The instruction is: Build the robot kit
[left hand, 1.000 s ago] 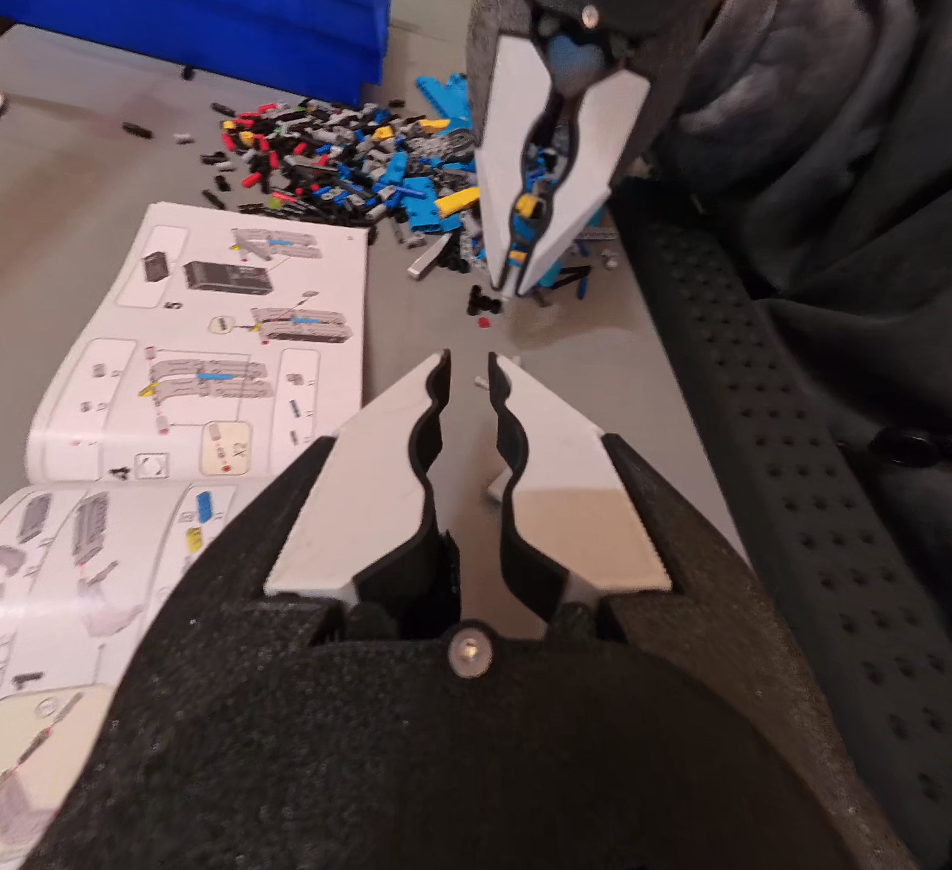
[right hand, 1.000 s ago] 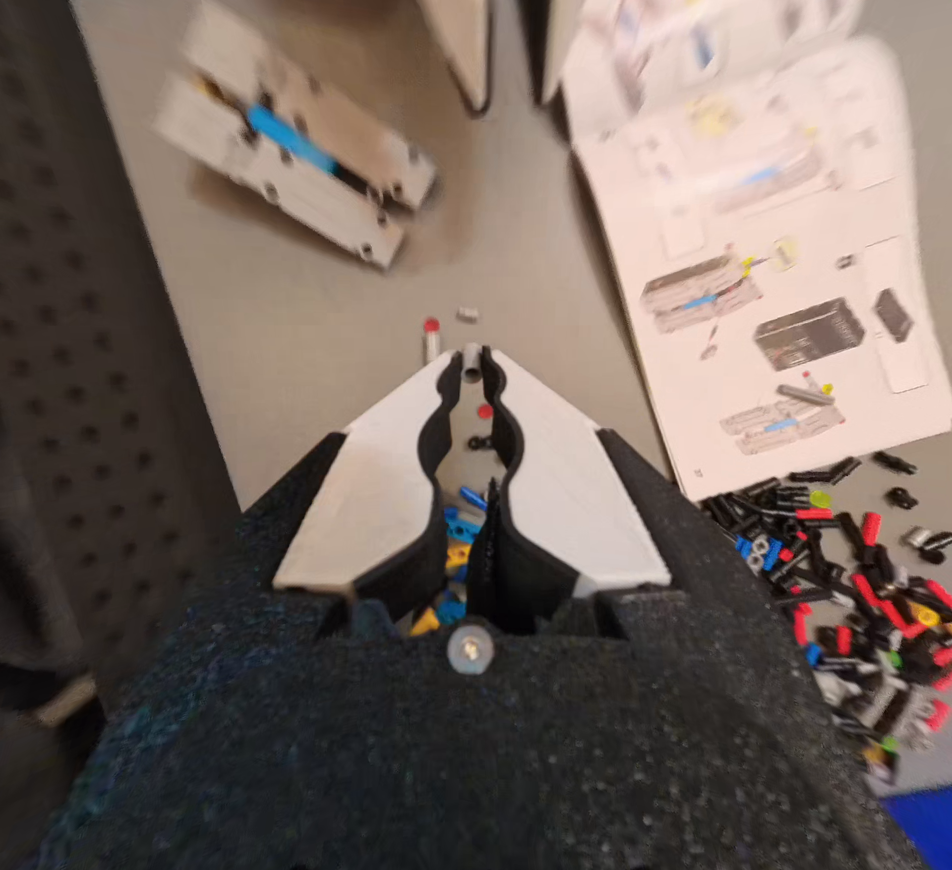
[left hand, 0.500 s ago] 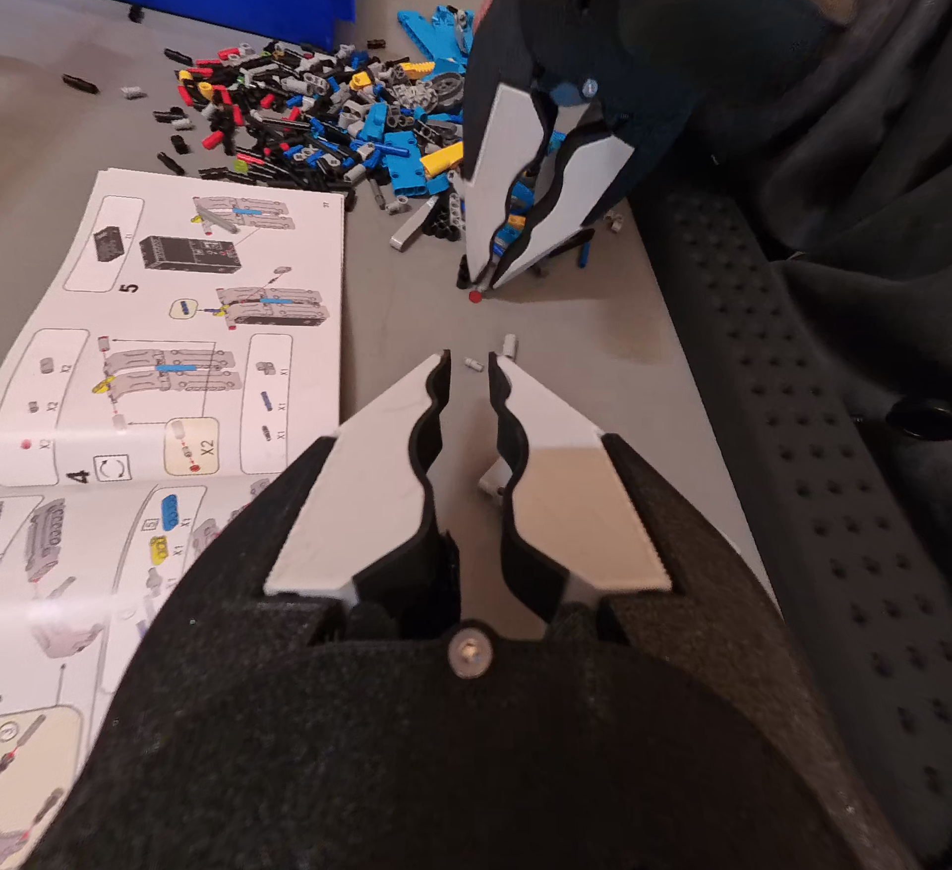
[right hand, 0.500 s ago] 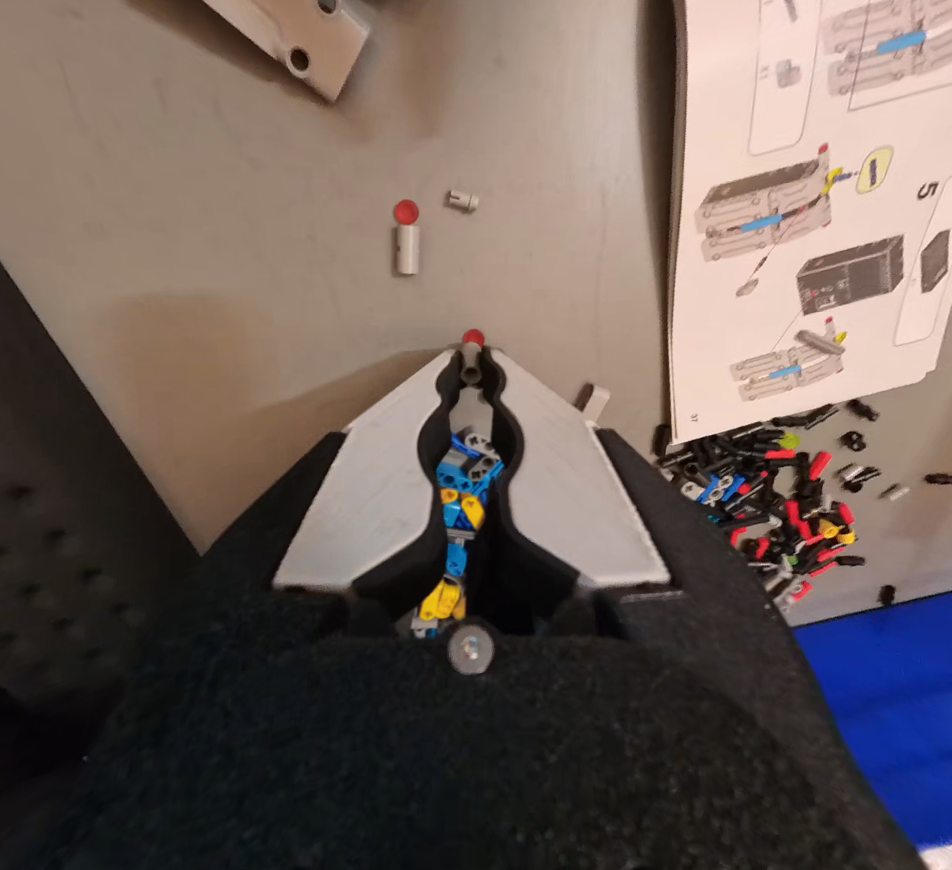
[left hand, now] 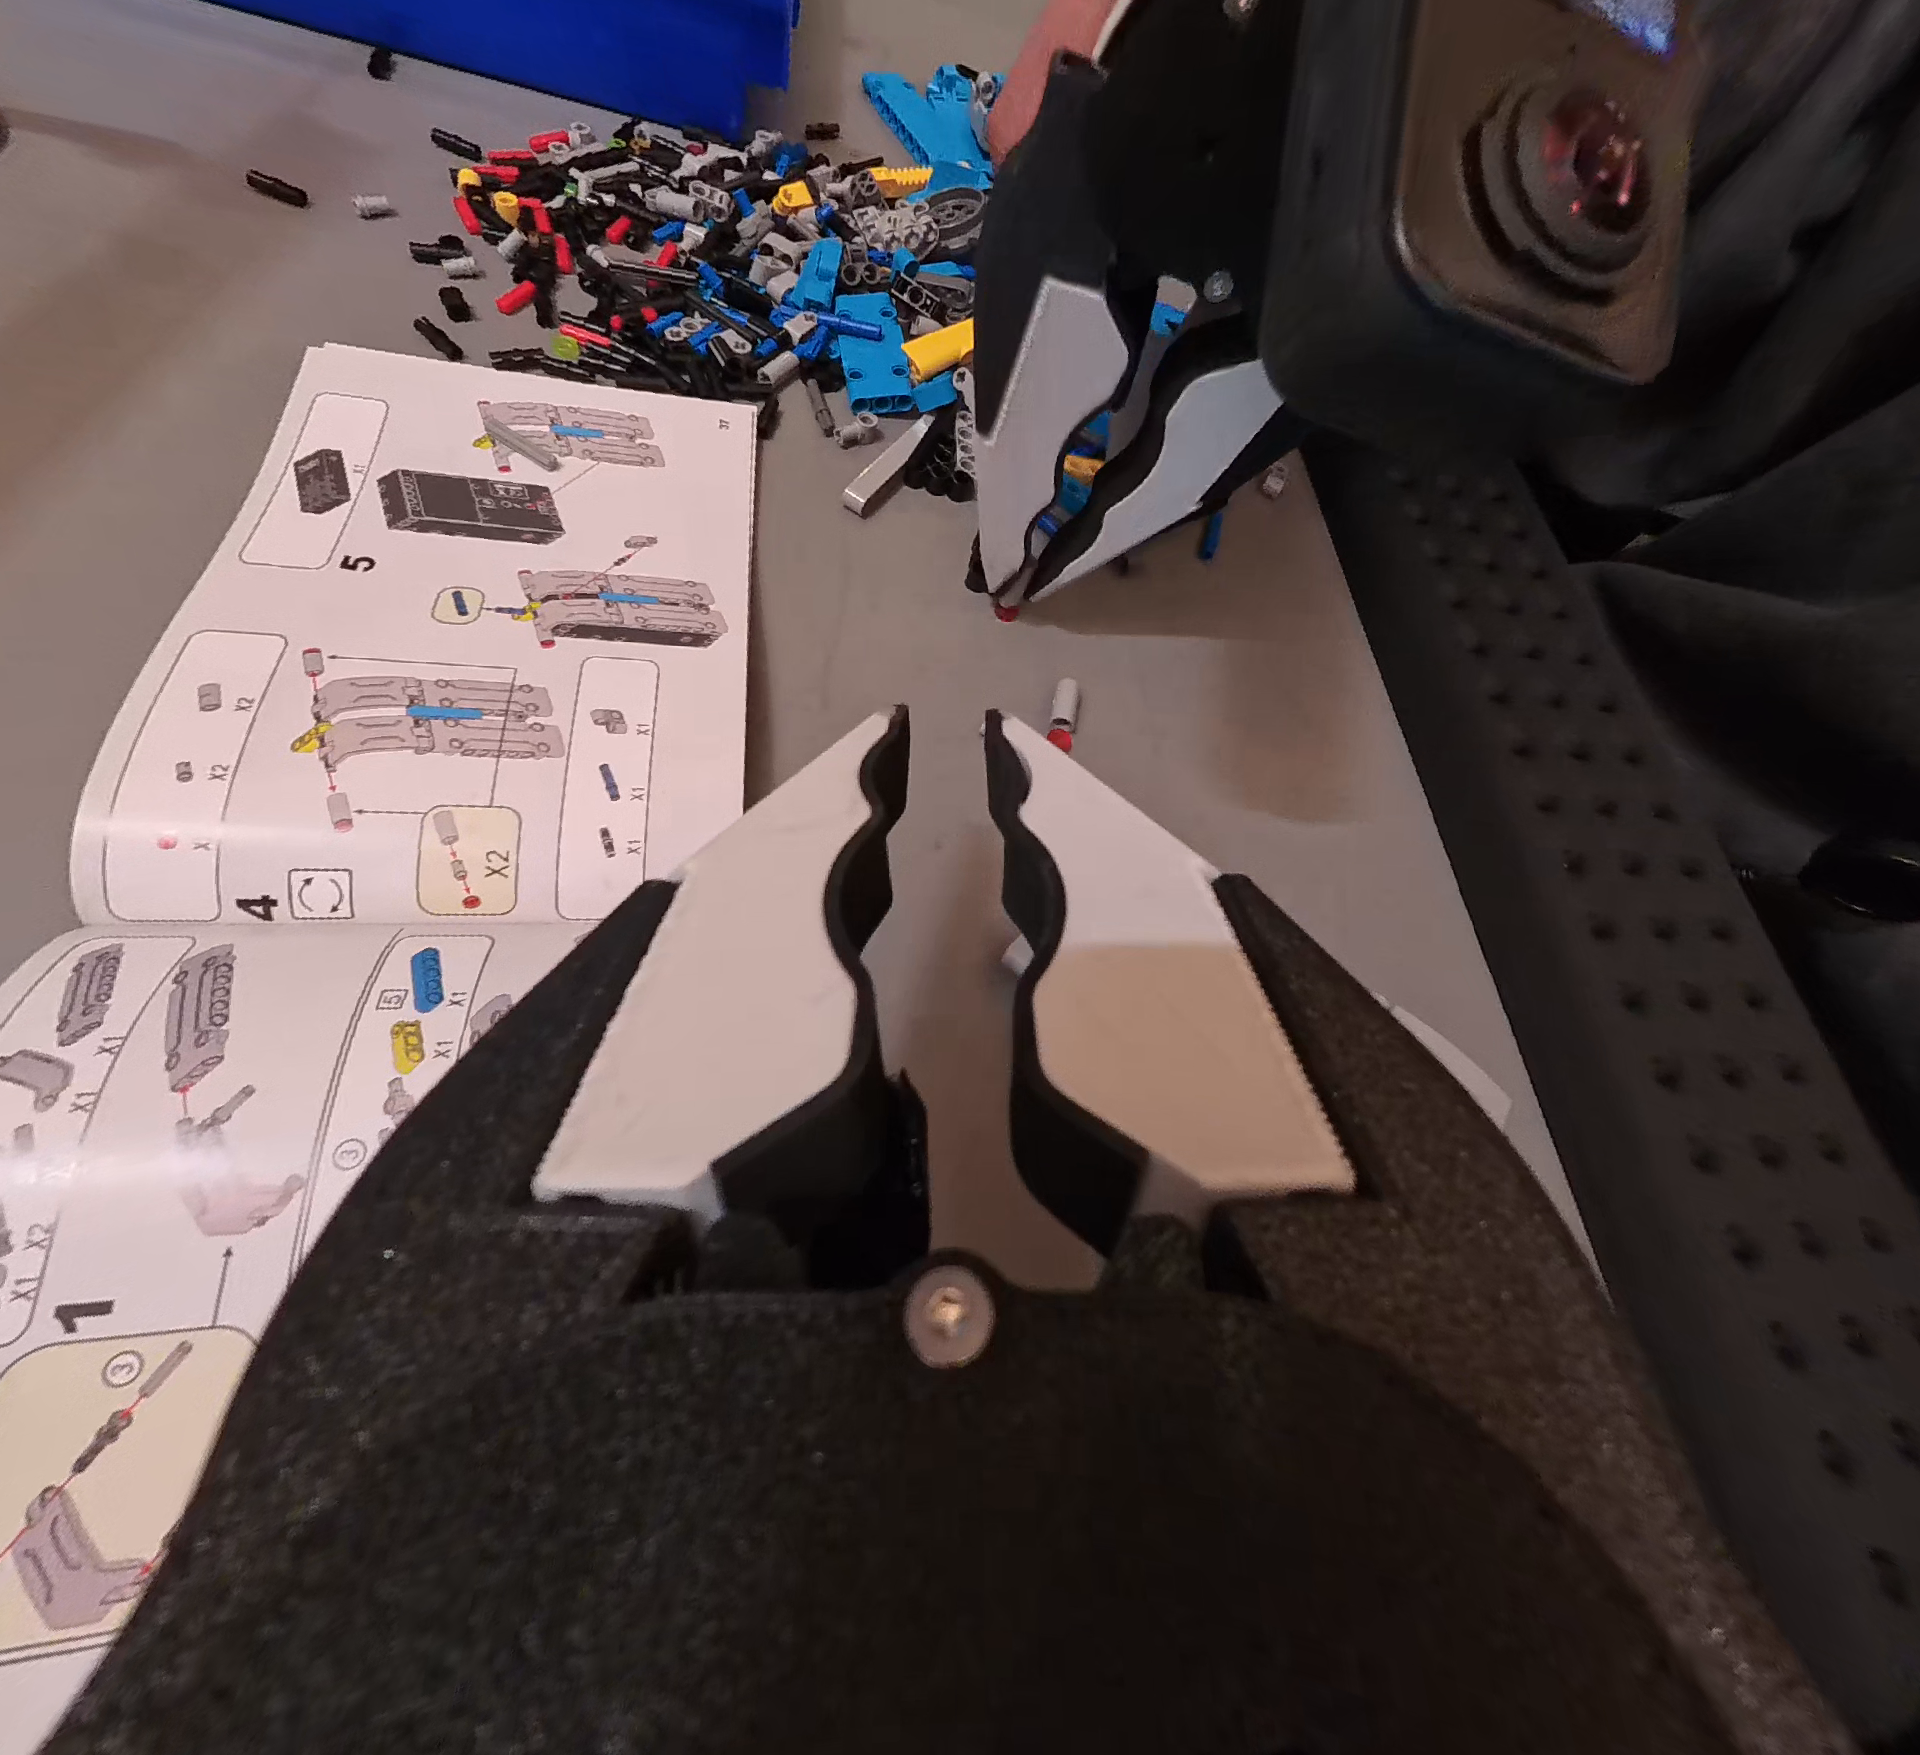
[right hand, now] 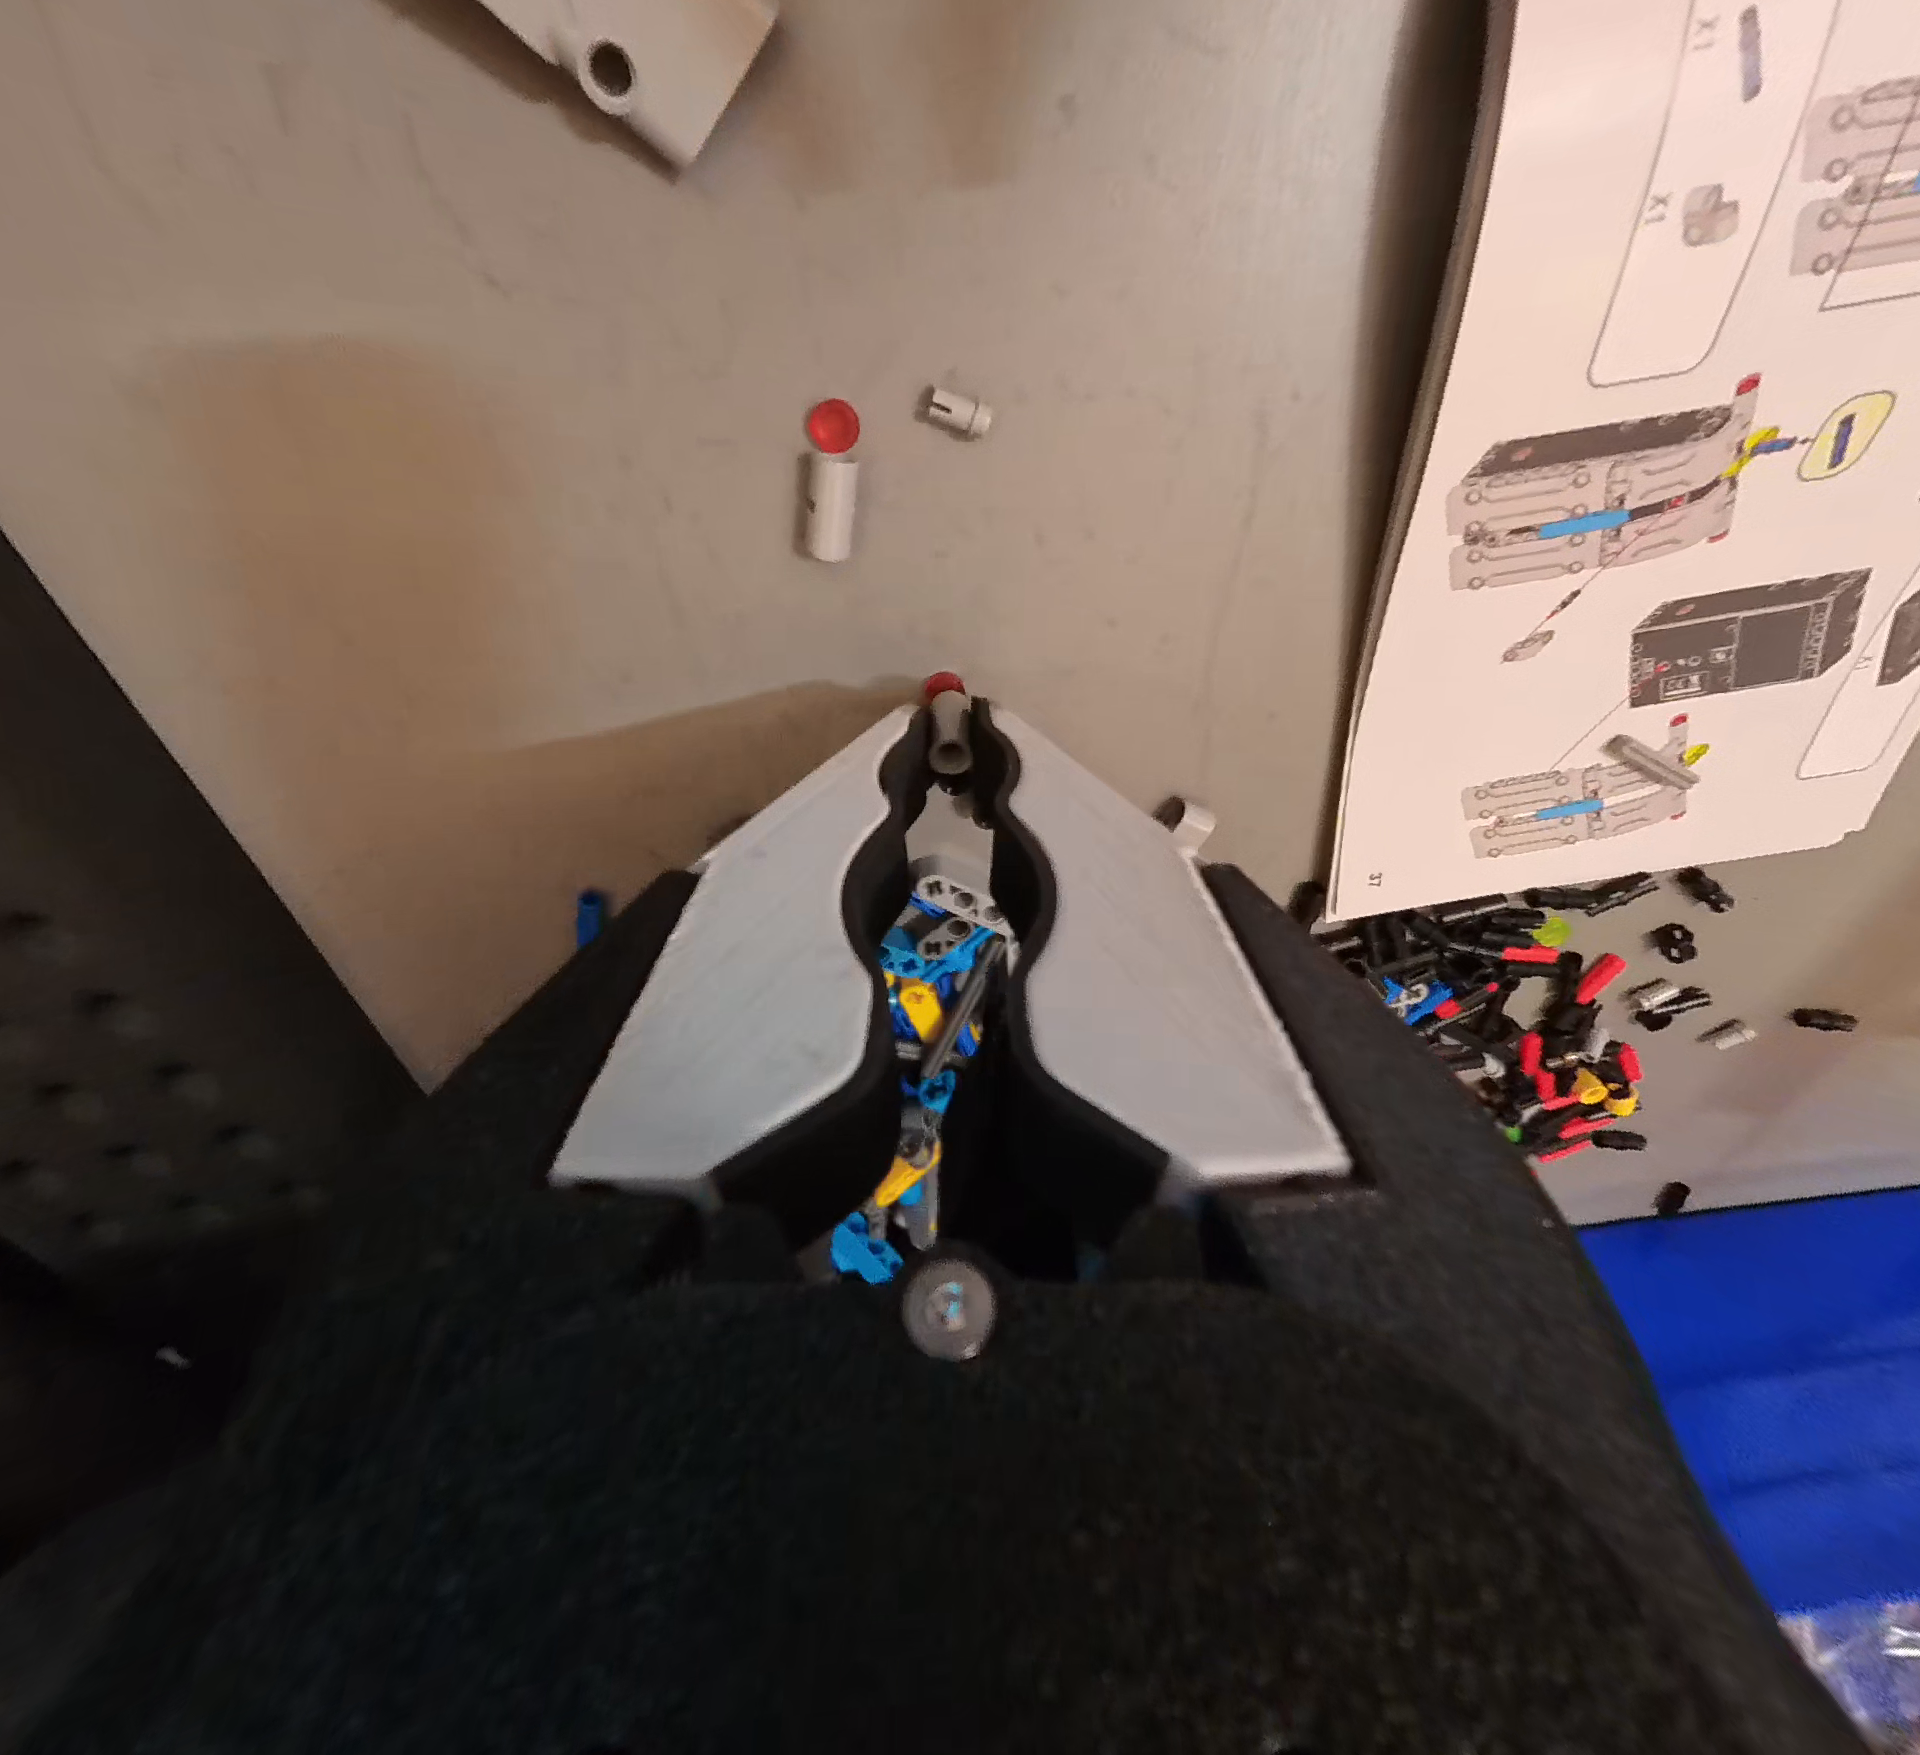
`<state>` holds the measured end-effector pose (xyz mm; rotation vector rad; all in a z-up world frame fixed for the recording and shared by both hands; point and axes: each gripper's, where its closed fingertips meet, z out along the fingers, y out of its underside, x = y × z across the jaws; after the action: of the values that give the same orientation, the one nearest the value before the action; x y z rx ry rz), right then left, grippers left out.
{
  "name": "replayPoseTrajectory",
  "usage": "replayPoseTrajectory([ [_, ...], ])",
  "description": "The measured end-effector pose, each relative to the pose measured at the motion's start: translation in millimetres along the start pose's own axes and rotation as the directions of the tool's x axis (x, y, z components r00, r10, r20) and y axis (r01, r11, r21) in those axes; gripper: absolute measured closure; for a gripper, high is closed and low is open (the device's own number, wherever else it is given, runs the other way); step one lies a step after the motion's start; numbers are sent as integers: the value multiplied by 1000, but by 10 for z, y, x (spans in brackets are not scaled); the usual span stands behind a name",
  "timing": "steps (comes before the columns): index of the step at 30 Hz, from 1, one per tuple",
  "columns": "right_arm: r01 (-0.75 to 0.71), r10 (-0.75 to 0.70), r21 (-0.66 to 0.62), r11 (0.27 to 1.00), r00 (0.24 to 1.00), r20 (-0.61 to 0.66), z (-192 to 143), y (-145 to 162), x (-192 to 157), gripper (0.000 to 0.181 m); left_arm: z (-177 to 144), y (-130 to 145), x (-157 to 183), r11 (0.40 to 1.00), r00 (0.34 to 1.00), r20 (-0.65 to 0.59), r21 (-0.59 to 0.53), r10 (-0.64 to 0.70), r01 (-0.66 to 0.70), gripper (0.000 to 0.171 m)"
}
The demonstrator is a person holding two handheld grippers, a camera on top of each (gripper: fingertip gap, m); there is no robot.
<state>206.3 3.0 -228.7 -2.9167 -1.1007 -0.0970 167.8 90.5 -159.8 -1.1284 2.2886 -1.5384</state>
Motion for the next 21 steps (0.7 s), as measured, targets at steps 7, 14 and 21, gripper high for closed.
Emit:
replayPoseTrajectory([
  [7,93,-93,-67,993,996,-2,3,-30,-4,175,-33,22,-61,1000,1000,17,0,-10,10,158],
  [14,63,-61,-53,997,997,48,7,-28,-23,176,-53,13,-93,1000,1000,22,12,-20,20,158],
  [21,31,-29,-53,998,999,46,22,-29,-24,176,-24,36,-89,1000,1000,24,-3,-16,16,158],
])
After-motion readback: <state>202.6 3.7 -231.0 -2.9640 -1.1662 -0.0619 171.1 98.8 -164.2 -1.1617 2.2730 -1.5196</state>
